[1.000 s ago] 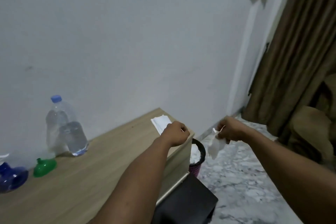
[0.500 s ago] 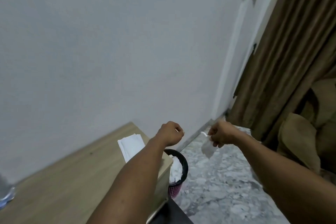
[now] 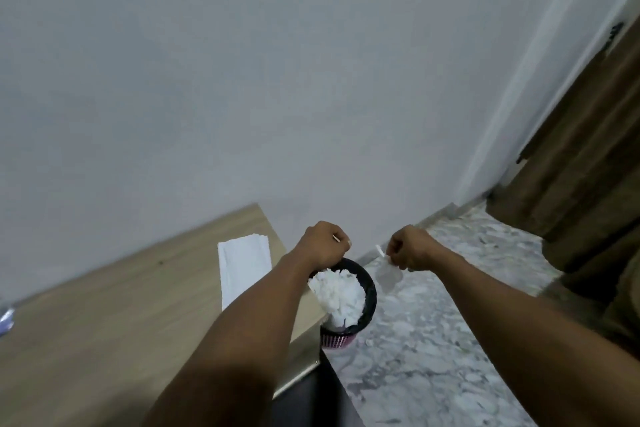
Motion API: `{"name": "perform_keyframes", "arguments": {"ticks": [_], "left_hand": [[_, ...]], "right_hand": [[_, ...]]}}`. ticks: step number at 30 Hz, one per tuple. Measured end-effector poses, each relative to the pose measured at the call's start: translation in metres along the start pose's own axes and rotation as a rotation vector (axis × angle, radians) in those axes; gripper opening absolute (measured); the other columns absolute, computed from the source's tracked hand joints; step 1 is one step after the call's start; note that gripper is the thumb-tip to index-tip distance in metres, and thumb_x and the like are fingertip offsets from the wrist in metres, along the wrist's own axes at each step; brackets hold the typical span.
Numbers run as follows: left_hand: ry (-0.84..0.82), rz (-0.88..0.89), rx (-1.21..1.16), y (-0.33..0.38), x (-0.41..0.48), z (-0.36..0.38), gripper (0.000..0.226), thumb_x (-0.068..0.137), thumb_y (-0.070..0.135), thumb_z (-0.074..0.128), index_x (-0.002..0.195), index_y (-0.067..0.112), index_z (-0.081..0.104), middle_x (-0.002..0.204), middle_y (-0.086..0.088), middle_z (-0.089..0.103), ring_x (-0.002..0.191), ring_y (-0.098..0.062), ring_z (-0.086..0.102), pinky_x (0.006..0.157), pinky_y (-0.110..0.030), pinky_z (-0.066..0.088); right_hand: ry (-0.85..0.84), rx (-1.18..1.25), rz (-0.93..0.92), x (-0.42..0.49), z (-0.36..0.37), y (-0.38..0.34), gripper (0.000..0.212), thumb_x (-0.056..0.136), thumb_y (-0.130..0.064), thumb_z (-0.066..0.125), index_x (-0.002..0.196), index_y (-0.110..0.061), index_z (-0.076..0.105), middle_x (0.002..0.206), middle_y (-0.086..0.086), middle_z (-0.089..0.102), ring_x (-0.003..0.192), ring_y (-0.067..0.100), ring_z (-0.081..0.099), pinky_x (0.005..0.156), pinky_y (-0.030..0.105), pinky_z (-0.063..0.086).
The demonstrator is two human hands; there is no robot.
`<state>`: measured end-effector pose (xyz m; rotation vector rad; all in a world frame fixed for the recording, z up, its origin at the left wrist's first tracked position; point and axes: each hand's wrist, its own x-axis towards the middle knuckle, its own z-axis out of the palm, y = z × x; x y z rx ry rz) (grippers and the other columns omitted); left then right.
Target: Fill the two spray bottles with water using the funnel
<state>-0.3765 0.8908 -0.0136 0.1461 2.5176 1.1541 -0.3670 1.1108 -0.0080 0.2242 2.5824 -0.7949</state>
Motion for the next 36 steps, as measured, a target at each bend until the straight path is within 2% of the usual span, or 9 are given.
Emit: {"name": "perform_keyframes", "arguments": {"ticks": [8, 13, 16, 19, 23, 26, 29, 33, 36], "left_hand": [[0.131, -0.221, -0.073, -0.011, 0.053, 0.046, 0.016, 0.091, 0.027, 0.06, 0.079, 0.029, 0.071, 0.083, 0.004, 0.072, 0.088, -0.02, 0.071, 0.081, -0.03, 0.057], [0.14, -0.271, 0.0, -0.016, 0.074, 0.07, 0.022, 0.089, 0.021, 0.055, 0.09, 0.018, 0.077, 0.103, 0.0, 0.076, 0.102, -0.021, 0.067, 0.095, -0.029, 0.05], [0.171, -0.338, -0.03, -0.02, 0.085, 0.073, 0.024, 0.091, 0.03, 0.055, 0.094, 0.02, 0.077, 0.098, 0.0, 0.076, 0.099, -0.018, 0.068, 0.092, -0.03, 0.053], [0.211, -0.366, -0.044, -0.025, 0.091, 0.074, 0.024, 0.092, 0.031, 0.06, 0.104, 0.018, 0.077, 0.098, -0.002, 0.076, 0.095, -0.017, 0.068, 0.084, -0.024, 0.051], [0.229, -0.403, -0.037, -0.032, 0.095, 0.075, 0.023, 0.092, 0.03, 0.061, 0.104, 0.018, 0.077, 0.097, -0.003, 0.075, 0.094, -0.017, 0.067, 0.079, -0.022, 0.046], [0.237, -0.417, -0.03, -0.034, 0.093, 0.076, 0.022, 0.091, 0.028, 0.062, 0.103, 0.017, 0.076, 0.101, -0.005, 0.075, 0.097, -0.018, 0.066, 0.083, -0.022, 0.046], [0.239, -0.423, -0.035, -0.032, 0.089, 0.076, 0.023, 0.092, 0.029, 0.062, 0.105, 0.017, 0.076, 0.102, -0.005, 0.075, 0.098, -0.018, 0.067, 0.087, -0.025, 0.049], [0.226, -0.407, -0.058, -0.025, 0.087, 0.073, 0.02, 0.091, 0.028, 0.06, 0.101, 0.021, 0.075, 0.098, -0.002, 0.074, 0.096, -0.018, 0.067, 0.09, -0.029, 0.052], [0.211, -0.387, -0.085, -0.018, 0.087, 0.067, 0.016, 0.089, 0.03, 0.06, 0.092, 0.026, 0.075, 0.097, 0.001, 0.074, 0.091, -0.016, 0.068, 0.086, -0.03, 0.055]], "right_hand": [[-0.166, -0.044, -0.04, 0.104, 0.027, 0.046, 0.015, 0.081, 0.001, 0.065, 0.072, -0.011, 0.067, 0.072, 0.012, 0.071, 0.056, 0.02, 0.066, 0.054, 0.025, 0.056], [-0.188, -0.008, -0.01, 0.155, 0.045, 0.064, 0.019, 0.079, -0.001, 0.064, 0.068, -0.017, 0.063, 0.073, 0.011, 0.072, 0.073, 0.027, 0.073, 0.073, 0.039, 0.062], [-0.164, 0.025, -0.049, 0.182, 0.051, 0.063, 0.02, 0.078, -0.003, 0.065, 0.066, -0.018, 0.064, 0.083, 0.013, 0.073, 0.078, 0.03, 0.072, 0.076, 0.043, 0.062], [-0.146, -0.008, -0.107, 0.206, 0.055, 0.056, 0.022, 0.079, -0.005, 0.066, 0.064, -0.022, 0.063, 0.09, 0.01, 0.074, 0.086, 0.028, 0.07, 0.08, 0.039, 0.06], [-0.199, -0.008, -0.137, 0.222, 0.058, 0.044, 0.01, 0.08, -0.01, 0.07, 0.08, -0.02, 0.068, 0.093, 0.006, 0.071, 0.082, 0.024, 0.068, 0.075, 0.035, 0.06], [-0.304, -0.079, -0.173, 0.226, 0.063, 0.047, 0.017, 0.081, -0.019, 0.075, 0.097, -0.017, 0.07, 0.096, 0.006, 0.071, 0.083, 0.022, 0.067, 0.073, 0.029, 0.054], [-0.346, -0.062, -0.141, 0.219, 0.061, 0.055, 0.014, 0.081, -0.02, 0.075, 0.093, -0.017, 0.07, 0.095, 0.009, 0.073, 0.083, 0.026, 0.072, 0.078, 0.036, 0.06], [-0.392, -0.057, -0.095, 0.203, 0.046, 0.063, 0.01, 0.084, -0.019, 0.071, 0.093, -0.014, 0.071, 0.094, 0.014, 0.076, 0.085, 0.029, 0.073, 0.057, 0.028, 0.054], [-0.436, -0.15, -0.104, 0.193, 0.03, 0.059, 0.014, 0.087, -0.013, 0.068, 0.101, -0.014, 0.071, 0.105, 0.008, 0.074, 0.096, 0.027, 0.072, 0.073, 0.037, 0.06]]}}
